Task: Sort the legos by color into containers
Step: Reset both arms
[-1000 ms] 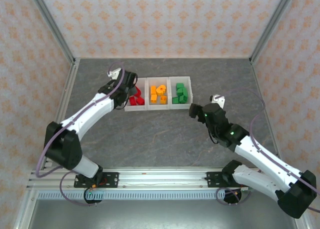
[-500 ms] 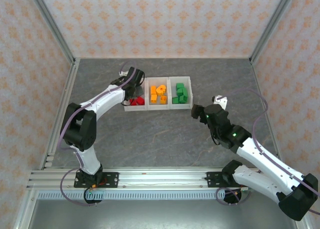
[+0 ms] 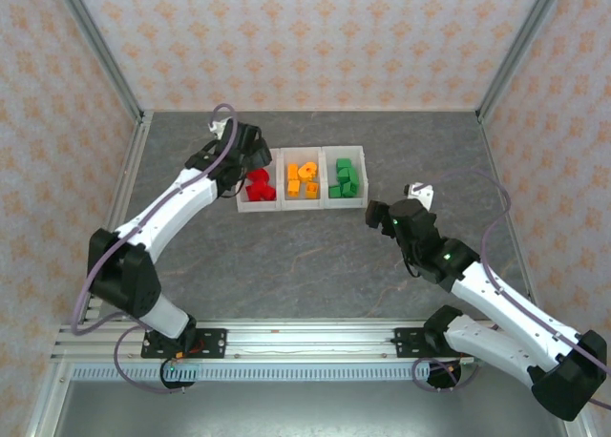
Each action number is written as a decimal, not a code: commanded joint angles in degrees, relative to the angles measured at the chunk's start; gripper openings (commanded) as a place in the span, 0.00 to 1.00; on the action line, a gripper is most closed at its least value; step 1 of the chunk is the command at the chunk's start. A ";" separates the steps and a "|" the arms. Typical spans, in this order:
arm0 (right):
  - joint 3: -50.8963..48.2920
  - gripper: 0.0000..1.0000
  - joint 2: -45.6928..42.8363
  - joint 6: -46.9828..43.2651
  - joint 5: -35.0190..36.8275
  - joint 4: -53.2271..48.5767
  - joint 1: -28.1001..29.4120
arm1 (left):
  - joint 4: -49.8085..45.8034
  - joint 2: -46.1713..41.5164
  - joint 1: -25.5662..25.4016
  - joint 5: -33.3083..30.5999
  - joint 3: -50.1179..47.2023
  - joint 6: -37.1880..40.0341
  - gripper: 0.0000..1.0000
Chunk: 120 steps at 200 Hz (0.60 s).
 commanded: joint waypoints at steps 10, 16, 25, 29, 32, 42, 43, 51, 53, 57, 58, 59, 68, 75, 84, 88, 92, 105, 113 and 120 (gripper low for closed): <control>2.55 1.00 -0.12 -0.56 2.67 -0.98 -0.25 | 4.39 -8.89 0.73 -4.23 -6.24 1.64 0.91; 2.64 1.00 -0.22 -0.92 4.03 -0.89 -0.25 | 6.61 -11.38 0.80 -4.43 -8.46 3.61 0.92; 2.62 1.00 -0.52 -1.67 6.02 -0.56 -0.27 | 9.60 -15.23 0.94 -4.33 -11.80 4.09 0.92; 2.50 1.00 -0.73 -2.08 6.92 -0.18 -0.25 | 11.05 -17.08 0.94 -3.98 -13.48 4.46 0.92; 2.37 1.00 -0.95 -2.20 7.67 0.09 -0.25 | 12.26 -18.56 1.00 -3.45 -14.81 4.72 0.92; 1.63 1.00 -1.87 -3.30 10.38 1.72 -0.25 | 16.88 -23.62 1.02 -1.17 -19.93 5.38 0.92; 1.47 1.00 -1.98 -3.41 10.64 1.92 -0.25 | 17.37 -24.18 1.02 -0.92 -20.53 5.40 0.92; 0.35 1.00 -2.83 -4.89 12.24 4.07 -0.25 | 21.51 -28.34 1.02 0.92 -24.97 5.72 0.93; 0.00 1.00 -3.08 -5.56 12.47 4.75 -0.25 | 22.55 -29.45 1.02 1.33 -26.28 5.89 0.94; -0.76 1.00 -3.68 -6.91 12.65 6.45 -0.25 | 24.80 -31.58 1.02 2.14 -28.76 6.22 0.95; -1.00 1.00 -3.81 -7.24 12.70 6.92 -0.25 | 25.37 -32.11 1.02 2.36 -29.33 6.26 0.96; -1.20 1.00 -3.96 -7.54 12.77 7.37 -0.25 | 25.92 -32.64 1.02 2.55 -29.97 6.33 0.98; -3.45 1.00 -5.25 -10.59 13.63 11.64 -0.27 | 30.21 -37.14 1.02 2.94 -35.18 7.10 0.99; -5.71 1.00 -6.48 -13.21 13.98 16.01 -0.25 | 34.12 -40.57 1.00 3.21 -39.38 8.63 0.99; -8.79 1.00 -7.80 -17.30 14.61 21.99 -0.25 | 38.31 -44.65 1.02 2.76 -44.30 9.87 0.99; -10.04 1.00 -8.31 -19.22 14.81 24.58 -0.33 | 39.36 -46.25 1.02 2.03 -45.71 10.08 0.99; -11.36 1.00 -8.61 -21.10 15.15 27.27 -0.38 | 39.91 -47.73 1.02 0.83 -47.43 9.95 0.99; -14.74 1.00 -8.77 -28.58 15.35 35.31 -0.70 | 40.80 -52.29 1.02 -1.42 -51.33 9.72 0.99; -16.10 1.00 -7.99 -30.63 15.06 38.74 -1.95 | 41.20 -54.39 1.02 -1.93 -53.38 9.75 0.99; -16.34 1.00 -7.05 -30.31 13.82 40.18 -4.05 | 41.45 -56.12 1.02 -2.51 -54.86 9.78 1.00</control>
